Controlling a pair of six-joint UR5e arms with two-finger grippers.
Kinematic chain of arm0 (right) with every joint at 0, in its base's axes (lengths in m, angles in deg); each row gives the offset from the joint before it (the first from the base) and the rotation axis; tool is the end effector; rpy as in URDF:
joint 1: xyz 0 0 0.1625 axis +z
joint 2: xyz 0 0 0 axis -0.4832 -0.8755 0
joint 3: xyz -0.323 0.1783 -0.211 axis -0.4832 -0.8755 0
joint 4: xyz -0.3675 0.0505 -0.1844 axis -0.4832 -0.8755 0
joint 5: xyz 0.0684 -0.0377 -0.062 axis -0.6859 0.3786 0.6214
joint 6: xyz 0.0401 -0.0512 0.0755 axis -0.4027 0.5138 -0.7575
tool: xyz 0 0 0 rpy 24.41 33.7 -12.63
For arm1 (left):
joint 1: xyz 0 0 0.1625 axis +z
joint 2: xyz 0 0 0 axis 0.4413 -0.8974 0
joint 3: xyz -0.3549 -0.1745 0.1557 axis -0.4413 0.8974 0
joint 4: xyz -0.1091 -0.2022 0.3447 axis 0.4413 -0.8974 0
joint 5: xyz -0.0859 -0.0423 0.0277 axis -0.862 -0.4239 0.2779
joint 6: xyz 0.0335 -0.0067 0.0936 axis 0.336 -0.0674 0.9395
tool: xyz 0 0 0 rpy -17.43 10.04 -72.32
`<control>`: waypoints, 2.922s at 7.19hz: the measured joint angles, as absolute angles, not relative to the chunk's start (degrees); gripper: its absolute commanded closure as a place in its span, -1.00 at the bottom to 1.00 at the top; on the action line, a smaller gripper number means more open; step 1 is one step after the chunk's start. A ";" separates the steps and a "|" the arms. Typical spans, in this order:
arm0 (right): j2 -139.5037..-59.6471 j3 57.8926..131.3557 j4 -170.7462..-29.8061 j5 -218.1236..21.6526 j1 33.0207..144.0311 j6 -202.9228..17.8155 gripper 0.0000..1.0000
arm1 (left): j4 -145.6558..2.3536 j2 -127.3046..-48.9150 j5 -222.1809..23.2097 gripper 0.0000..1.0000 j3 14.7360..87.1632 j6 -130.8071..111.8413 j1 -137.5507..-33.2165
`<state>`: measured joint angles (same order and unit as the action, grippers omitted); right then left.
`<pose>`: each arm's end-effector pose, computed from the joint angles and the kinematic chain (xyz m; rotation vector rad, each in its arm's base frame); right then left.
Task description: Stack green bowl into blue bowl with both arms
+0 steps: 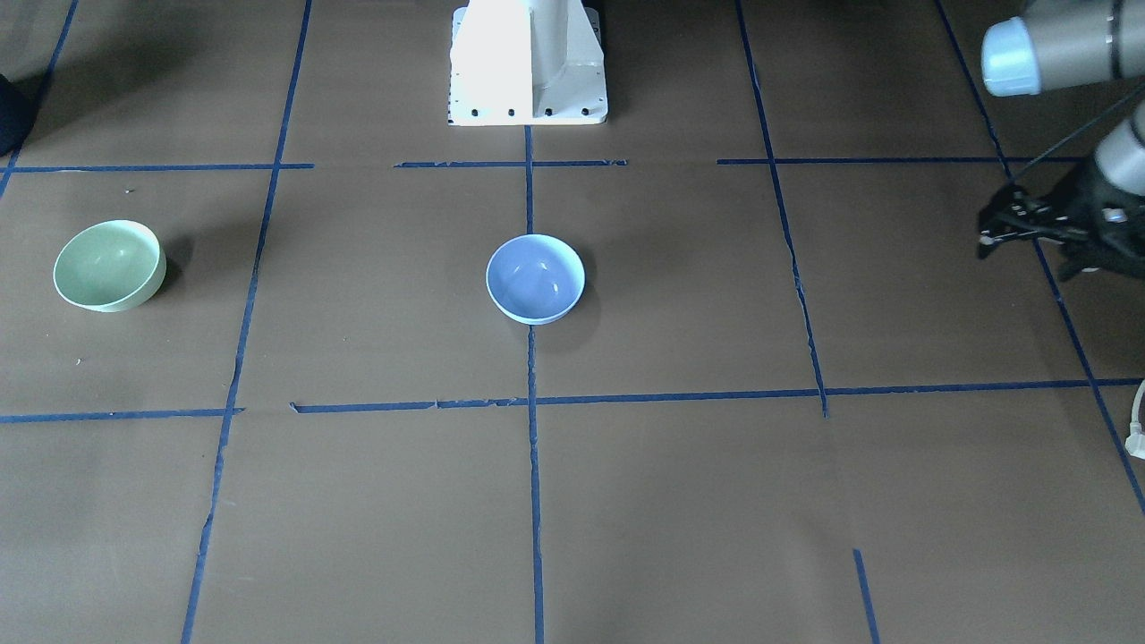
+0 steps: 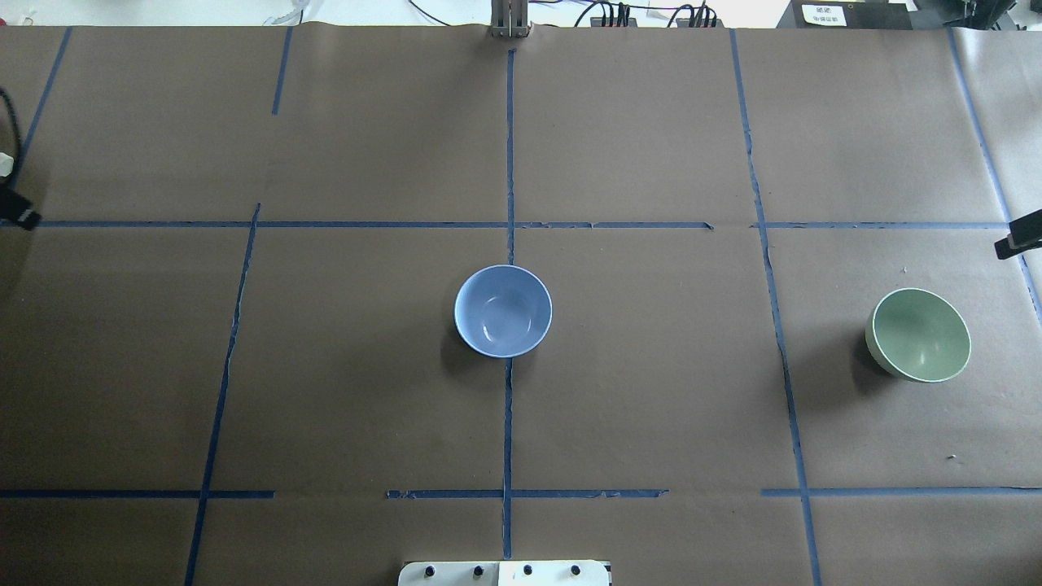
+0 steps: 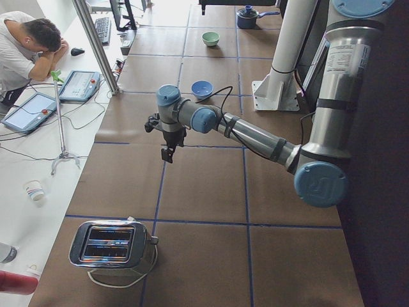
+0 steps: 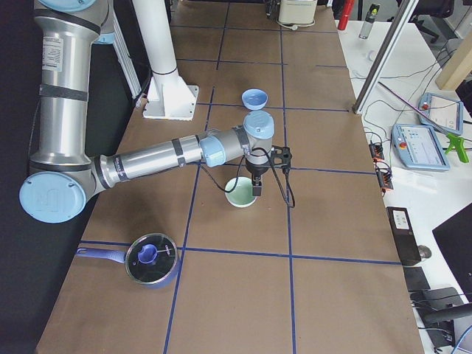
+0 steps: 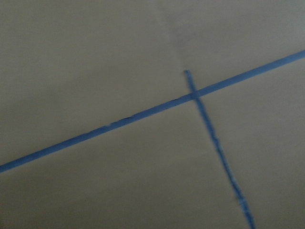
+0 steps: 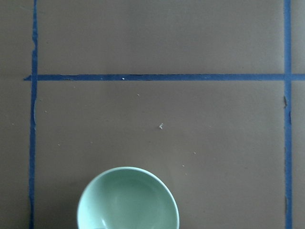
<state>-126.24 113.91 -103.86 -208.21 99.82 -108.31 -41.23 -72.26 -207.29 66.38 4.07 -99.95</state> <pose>-0.0856 -0.4475 0.5017 0.0607 -0.8471 0.0499 0.0761 -0.5122 0.4981 0.1628 0.7184 0.3467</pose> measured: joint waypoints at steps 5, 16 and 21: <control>-128.91 112.92 -93.67 -206.48 94.91 -117.22 -1.00 | -40.96 -58.28 -213.70 -1.00 62.50 17.76 -113.64; -131.91 96.16 -67.46 -203.67 85.01 -125.43 1.00 | -43.26 -58.46 -213.22 -1.00 62.30 17.22 -113.90; -124.25 104.18 -78.45 -208.67 85.67 -127.33 1.00 | -43.26 -58.67 -213.47 -1.00 62.44 17.24 -113.90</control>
